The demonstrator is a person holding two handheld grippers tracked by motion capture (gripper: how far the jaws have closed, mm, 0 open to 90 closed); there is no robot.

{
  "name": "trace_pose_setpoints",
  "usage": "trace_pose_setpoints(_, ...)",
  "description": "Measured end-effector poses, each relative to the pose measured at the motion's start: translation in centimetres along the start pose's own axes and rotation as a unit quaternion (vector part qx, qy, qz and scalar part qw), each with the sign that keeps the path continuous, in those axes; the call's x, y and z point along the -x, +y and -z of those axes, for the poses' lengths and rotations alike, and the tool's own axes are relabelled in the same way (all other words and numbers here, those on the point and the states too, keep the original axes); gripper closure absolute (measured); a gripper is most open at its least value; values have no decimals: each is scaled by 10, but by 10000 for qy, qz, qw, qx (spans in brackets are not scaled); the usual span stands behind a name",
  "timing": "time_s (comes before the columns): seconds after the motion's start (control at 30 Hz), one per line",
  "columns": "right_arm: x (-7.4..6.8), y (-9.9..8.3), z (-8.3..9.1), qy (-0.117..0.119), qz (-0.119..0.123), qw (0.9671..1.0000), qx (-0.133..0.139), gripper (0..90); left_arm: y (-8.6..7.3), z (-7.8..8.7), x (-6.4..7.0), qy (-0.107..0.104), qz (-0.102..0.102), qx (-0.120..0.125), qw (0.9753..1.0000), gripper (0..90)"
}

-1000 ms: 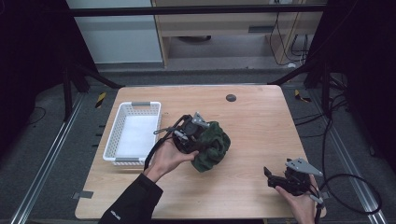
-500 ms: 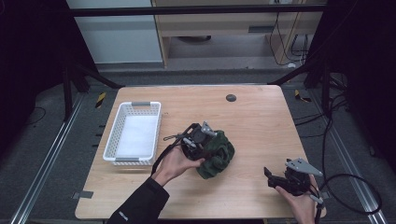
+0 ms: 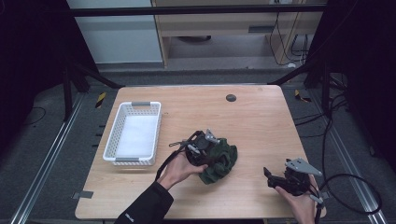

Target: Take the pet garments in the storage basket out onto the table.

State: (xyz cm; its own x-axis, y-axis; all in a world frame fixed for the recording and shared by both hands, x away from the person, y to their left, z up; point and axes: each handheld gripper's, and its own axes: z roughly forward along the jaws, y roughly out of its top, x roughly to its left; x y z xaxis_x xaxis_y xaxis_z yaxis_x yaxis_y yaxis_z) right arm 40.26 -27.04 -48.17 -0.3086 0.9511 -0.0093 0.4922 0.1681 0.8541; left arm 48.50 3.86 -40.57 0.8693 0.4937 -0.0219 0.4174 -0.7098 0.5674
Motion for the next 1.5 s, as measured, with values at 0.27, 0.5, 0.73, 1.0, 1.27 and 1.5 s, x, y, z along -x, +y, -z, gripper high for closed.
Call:
trace_pose_setpoints(0.27, -1, 0, -1, 22, 1, 10000, -28, 84, -11, -16, 2, -34, -37, -147, 9999, 583)
trace_pose_setpoints(0.5, -1, 0, -1, 35, 39, 10000, -23, 82, -14, -17, 3, -70, -70, -167, 9998, 457)
trace_pose_setpoints(0.73, -1, -1, -1, 42, 34, 10000, -25, 79, -17, -3, 1, 5, -87, 75, 9999, 314)
trace_pose_setpoints(1.0, 0, -1, -1, 34, 32, 10000, -4, 76, -24, 24, -1, 167, -40, 413, 9990, 219)
trace_pose_setpoints(1.27, 0, -1, 0, 52, 14, 10000, 21, 74, -40, 43, -1, 243, 25, 710, 9972, 194)
trace_pose_setpoints(1.5, -1, -1, 0, 90, 35, 9999, 26, 77, -64, 58, -3, 460, 174, 1051, 9932, 195)
